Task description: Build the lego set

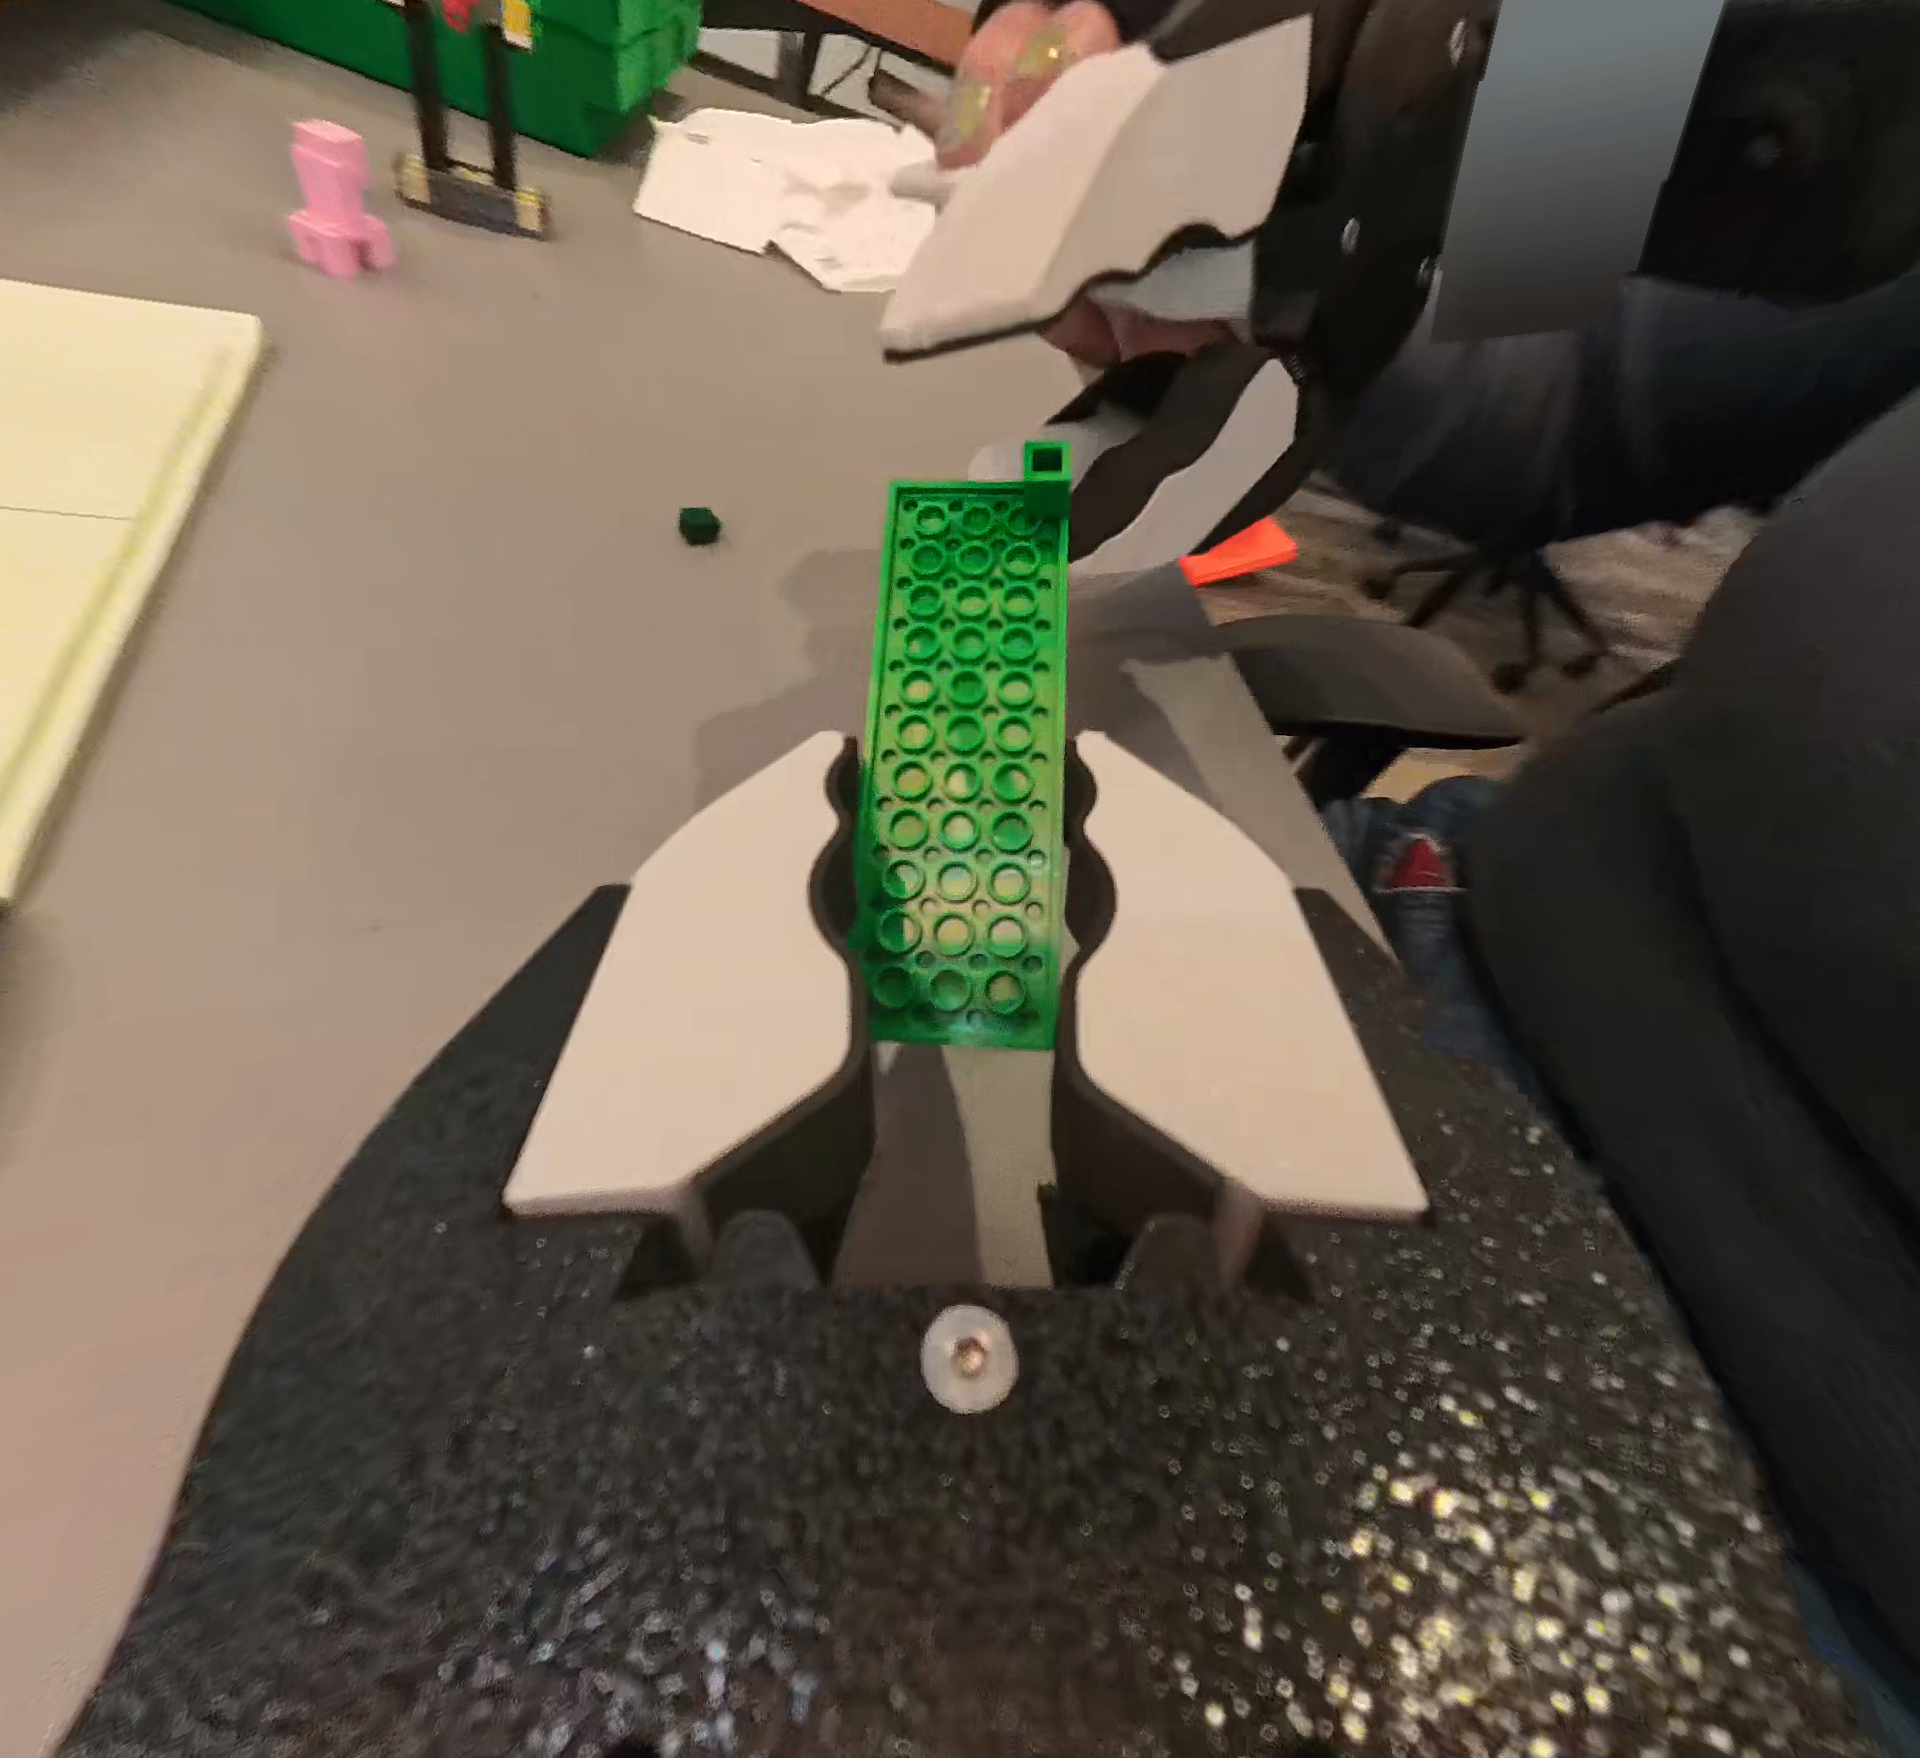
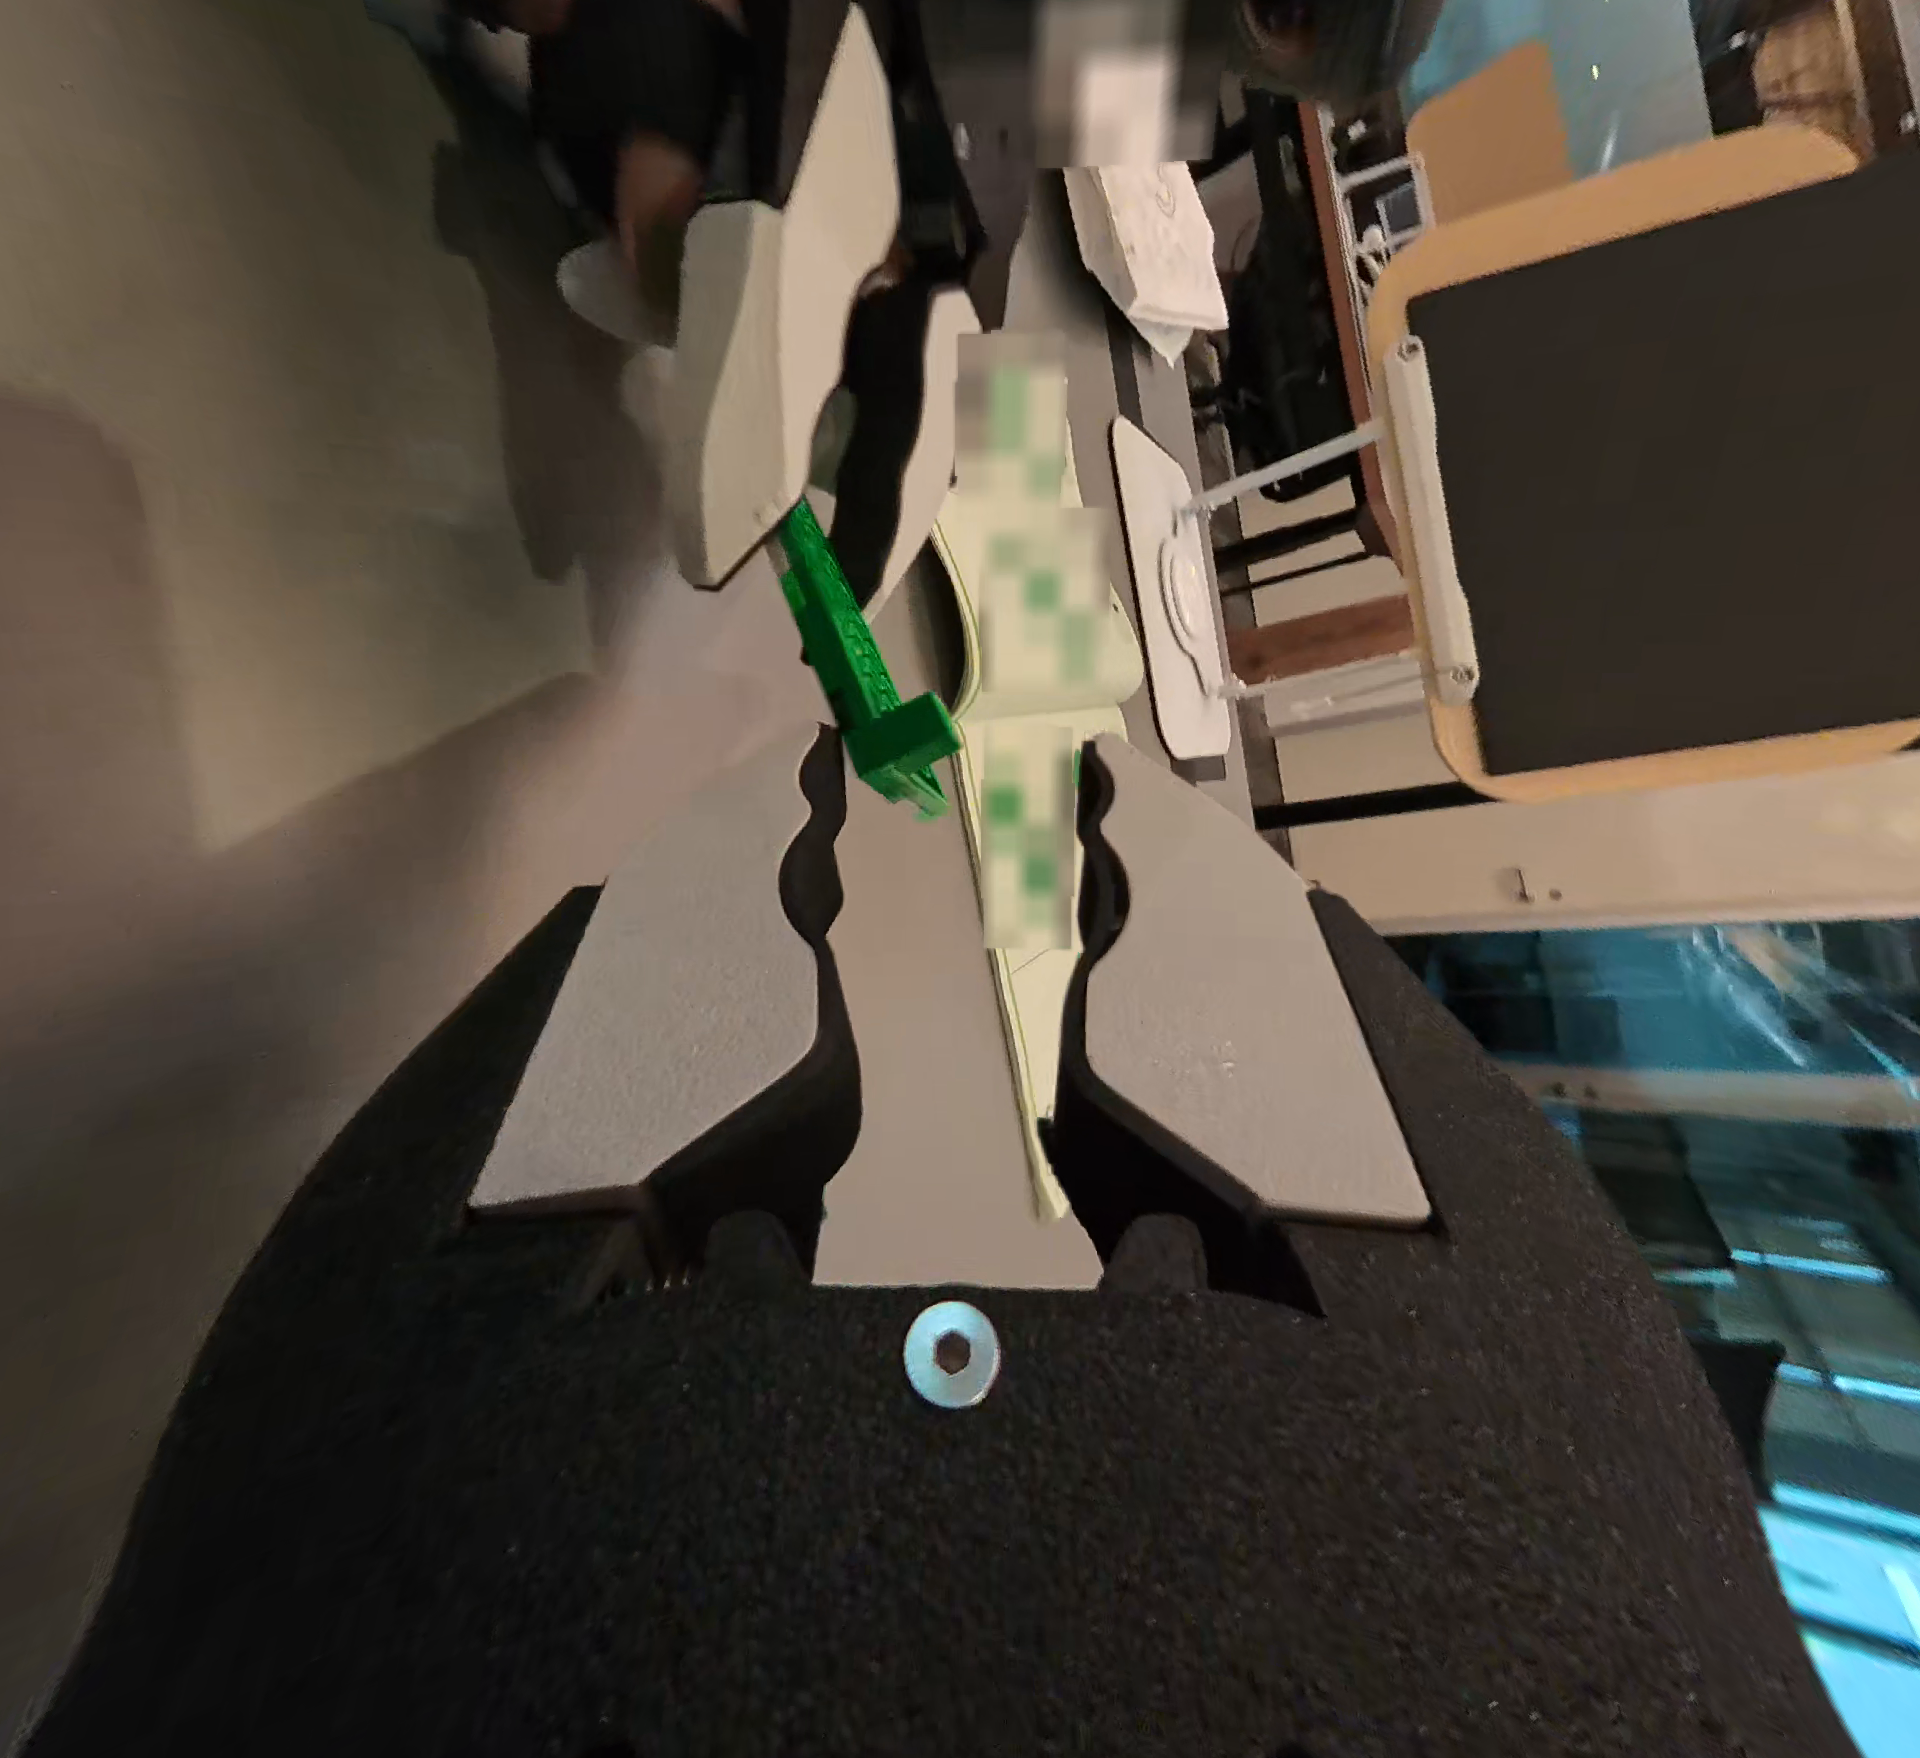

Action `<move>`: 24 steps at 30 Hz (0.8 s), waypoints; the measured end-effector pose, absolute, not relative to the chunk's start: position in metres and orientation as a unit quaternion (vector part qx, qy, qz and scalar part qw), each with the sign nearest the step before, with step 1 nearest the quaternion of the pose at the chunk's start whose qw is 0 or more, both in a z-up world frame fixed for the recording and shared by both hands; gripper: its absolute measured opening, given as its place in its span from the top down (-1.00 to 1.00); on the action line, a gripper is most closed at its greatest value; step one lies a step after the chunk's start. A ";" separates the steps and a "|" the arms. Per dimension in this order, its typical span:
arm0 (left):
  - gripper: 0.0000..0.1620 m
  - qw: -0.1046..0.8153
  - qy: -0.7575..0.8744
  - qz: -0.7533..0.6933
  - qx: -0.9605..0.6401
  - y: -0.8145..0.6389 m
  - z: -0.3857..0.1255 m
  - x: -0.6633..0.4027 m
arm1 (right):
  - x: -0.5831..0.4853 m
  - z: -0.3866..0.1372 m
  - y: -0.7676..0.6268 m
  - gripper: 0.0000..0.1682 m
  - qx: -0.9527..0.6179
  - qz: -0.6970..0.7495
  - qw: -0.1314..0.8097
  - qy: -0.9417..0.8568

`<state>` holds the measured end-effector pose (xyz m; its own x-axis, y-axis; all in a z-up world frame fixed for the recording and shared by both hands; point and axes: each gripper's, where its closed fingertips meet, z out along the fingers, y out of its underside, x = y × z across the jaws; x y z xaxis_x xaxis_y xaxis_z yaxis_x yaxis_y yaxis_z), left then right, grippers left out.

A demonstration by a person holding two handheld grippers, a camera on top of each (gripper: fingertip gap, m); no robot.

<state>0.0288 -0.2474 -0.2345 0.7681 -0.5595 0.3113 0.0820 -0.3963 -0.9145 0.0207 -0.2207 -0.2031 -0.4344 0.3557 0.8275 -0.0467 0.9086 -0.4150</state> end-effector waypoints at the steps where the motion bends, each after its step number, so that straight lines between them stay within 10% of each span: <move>1: 0.55 0.523 0.150 -0.321 -0.775 -0.249 -0.234 0.029 | 0.023 -0.204 -0.224 0.52 -0.080 0.189 0.522 -0.828; 10: 0.54 0.528 0.153 -0.346 -0.760 -0.252 -0.228 0.033 | 0.028 -0.204 -0.240 0.74 -0.032 0.184 0.519 -0.834; 14: 0.14 0.612 0.179 -0.233 -0.734 -0.243 -0.210 0.024 | 0.027 -0.203 -0.235 0.78 -0.065 0.202 0.512 -0.832; 24: 0.54 0.598 0.269 0.146 -0.741 -0.238 -0.214 -0.005 | 0.021 -0.199 -0.215 0.78 -0.154 0.242 0.485 -0.826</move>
